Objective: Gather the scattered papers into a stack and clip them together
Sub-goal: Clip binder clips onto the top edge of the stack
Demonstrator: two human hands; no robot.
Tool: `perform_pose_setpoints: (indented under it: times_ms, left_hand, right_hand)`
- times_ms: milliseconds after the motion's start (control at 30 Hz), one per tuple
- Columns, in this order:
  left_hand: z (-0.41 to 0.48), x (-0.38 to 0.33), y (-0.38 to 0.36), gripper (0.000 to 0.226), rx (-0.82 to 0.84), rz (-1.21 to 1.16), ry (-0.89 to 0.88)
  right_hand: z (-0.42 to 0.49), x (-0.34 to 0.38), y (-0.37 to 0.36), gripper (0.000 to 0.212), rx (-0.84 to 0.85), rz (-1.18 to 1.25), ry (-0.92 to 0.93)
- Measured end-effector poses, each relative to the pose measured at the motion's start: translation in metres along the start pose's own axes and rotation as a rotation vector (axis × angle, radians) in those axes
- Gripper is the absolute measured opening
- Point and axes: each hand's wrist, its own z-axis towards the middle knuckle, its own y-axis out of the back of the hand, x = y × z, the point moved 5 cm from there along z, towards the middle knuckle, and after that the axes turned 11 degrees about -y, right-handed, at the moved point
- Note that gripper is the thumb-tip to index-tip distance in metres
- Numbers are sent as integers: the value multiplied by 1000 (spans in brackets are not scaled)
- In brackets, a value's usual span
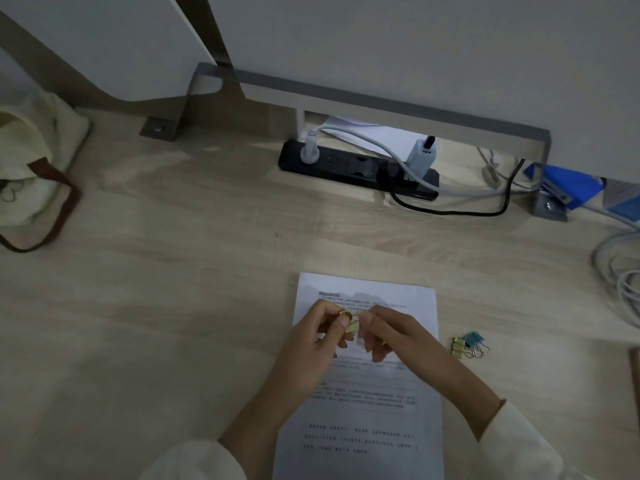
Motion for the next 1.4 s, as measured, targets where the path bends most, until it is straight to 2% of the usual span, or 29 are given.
perform_pose_setpoints:
  times_ms: [100,200,233,300,367,467,567,800,967,1067,1300,1400]
  left_hand:
    - [4,4,4,15,23,-16,-1]
    - [4,7,7,13,-5,51,-10]
    - [4,8,11,13,-64,174,-29]
    - [4,10,25,29,-243,494,-71]
    - [5,16,36,35,-364,701,-73]
    - [10,30,42,40,-338,803,54]
    - [10,38,42,42,-290,790,153]
    - [19,26,34,32,-213,863,273]
    - [28,42,40,30,-228,630,432]
    - [33,52,45,24,-207,493,437]
    - [35,44,44,24,-243,425,432]
    - [35,42,42,22,-247,312,418]
  right_hand:
    - [7,3,-8,31,64,84,-10]
    - [12,5,-8,36,49,88,-5]
    - [14,5,-7,36,31,84,-12]
    - [20,3,-5,36,-14,69,-17]
    - [25,1,-5,36,-52,49,-14]
    - [32,-5,-8,36,-78,14,-25]
    - [37,-9,-10,37,-89,5,-38]
    - [42,-15,-14,36,-115,9,-63]
    - [43,-16,-15,34,-118,16,-63]
    - [43,-16,-15,34,-114,21,-58]
    - [44,-18,-15,34,-119,13,-57]
    - [43,-16,-14,35,-121,9,-54]
